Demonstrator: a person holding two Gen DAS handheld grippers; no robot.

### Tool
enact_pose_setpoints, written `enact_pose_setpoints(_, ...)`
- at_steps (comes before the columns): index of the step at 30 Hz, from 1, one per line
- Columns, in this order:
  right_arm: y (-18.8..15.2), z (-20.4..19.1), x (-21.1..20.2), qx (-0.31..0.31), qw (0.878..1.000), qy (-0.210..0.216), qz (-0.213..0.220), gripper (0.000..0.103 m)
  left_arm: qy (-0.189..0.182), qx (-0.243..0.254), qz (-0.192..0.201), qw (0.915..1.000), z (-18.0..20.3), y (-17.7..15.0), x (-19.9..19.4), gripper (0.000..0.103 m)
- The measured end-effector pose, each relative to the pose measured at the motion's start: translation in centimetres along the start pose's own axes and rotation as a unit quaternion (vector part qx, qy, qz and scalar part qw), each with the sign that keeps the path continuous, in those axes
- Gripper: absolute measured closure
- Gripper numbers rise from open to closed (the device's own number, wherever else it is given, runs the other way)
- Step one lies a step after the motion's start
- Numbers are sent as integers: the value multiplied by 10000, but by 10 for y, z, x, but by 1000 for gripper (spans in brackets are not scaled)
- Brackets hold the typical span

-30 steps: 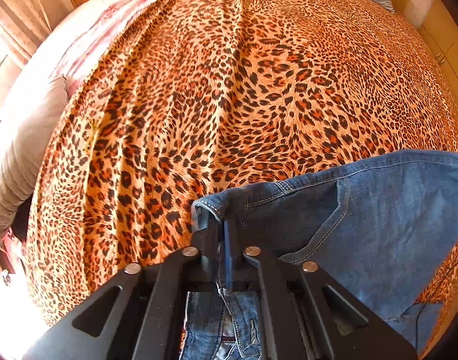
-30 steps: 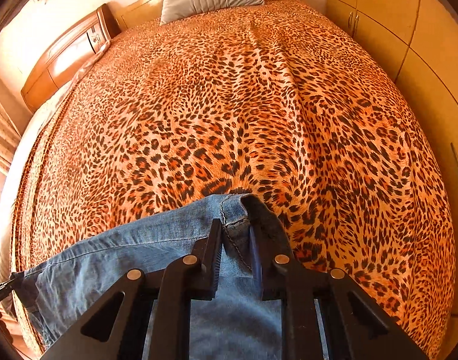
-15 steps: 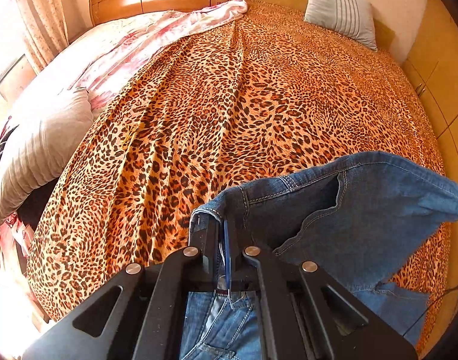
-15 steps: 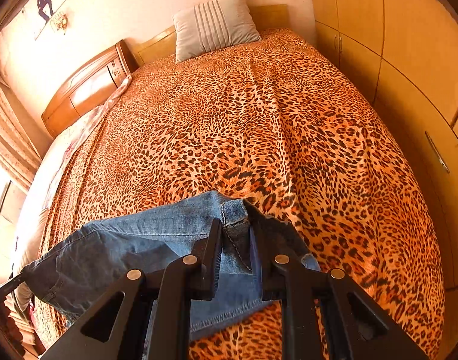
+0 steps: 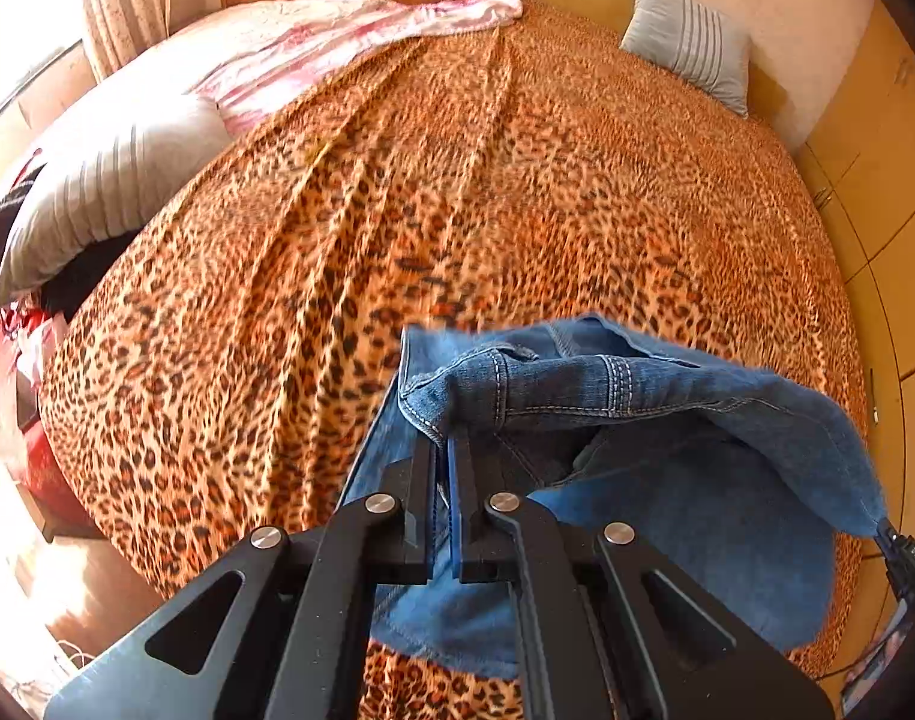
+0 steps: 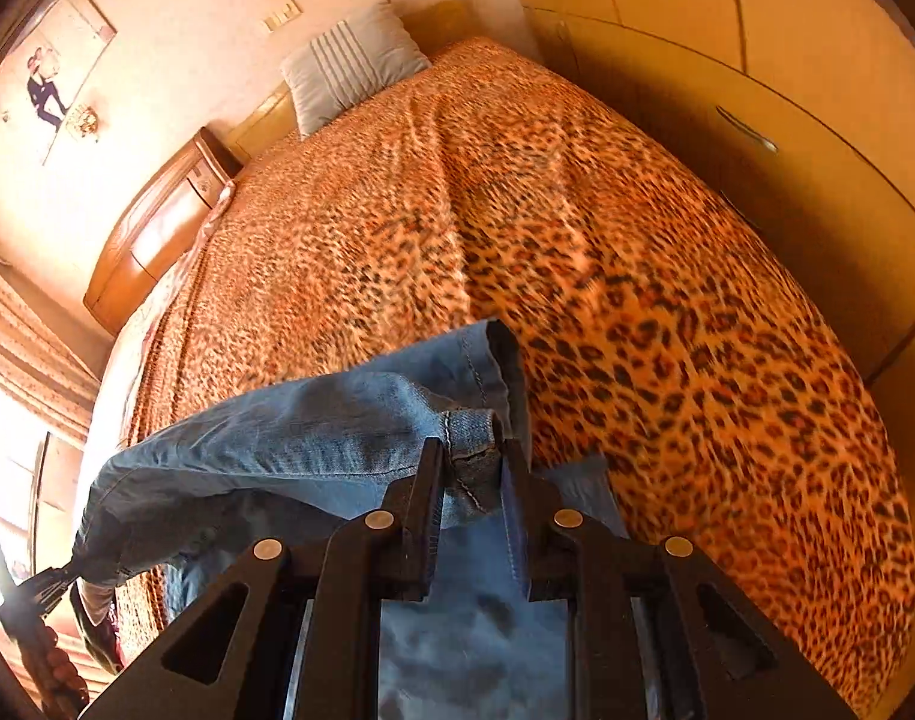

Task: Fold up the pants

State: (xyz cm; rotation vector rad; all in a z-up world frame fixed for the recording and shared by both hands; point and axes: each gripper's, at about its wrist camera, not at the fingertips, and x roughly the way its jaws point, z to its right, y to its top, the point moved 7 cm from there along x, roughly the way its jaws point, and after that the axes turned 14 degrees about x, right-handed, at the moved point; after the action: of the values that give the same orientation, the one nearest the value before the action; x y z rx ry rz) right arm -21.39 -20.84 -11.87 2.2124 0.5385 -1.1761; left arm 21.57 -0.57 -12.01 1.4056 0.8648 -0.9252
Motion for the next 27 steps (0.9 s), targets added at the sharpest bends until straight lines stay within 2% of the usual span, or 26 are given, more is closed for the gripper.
enact_pose_setpoints(4, -43, 60, 22, 281, 9959, -717, -470, 80, -65, -34, -994, 9950, -4, -59, 44, 101)
enact_pose_setpoints(6, -56, 76, 22, 446, 9932, -900, -591, 80, -255, -235, -1203, 9921, -11, -75, 48, 101)
enact_pose_setpoints(7, -61, 82, 18, 548, 9929, -859, -606, 78, -359, -359, -1216, 9913, -14, -79, 44, 97)
enact_pose_setpoints(11, -67, 90, -12, 838, 9932, -661, -463, 52, -538, -615, -1141, 9901, -26, -89, 22, 92)
enact_pose_setpoints(12, -67, 90, -19, 958, 9931, -518, -436, 51, -678, -677, -1127, 9890, -26, -91, 18, 91)
enact_pose_setpoints(15, -68, 87, -22, 1453, 9880, -7, -524, 44, -961, -924, -1135, 9845, -21, -92, 13, 74)
enact_pose_setpoints(17, -67, 81, -15, 1862, 9797, 322, -667, 37, -1081, -1096, -1088, 9821, -17, -91, 15, 59)
enact_pose_setpoints(21, -73, 72, 23, 2491, 9605, 641, -1060, 35, -1334, -1424, -1180, 9737, -5, -84, 29, 58)
enact_pose_setpoints(24, -74, 65, 42, 2697, 9551, 598, -1069, 35, -1490, -1678, -1304, 9657, 3, -82, 41, 58)
enact_pose_setpoints(27, -72, 63, 60, 3016, 9447, 638, -1118, 35, -1435, -1812, -1334, 9637, 10, -78, 52, 58)
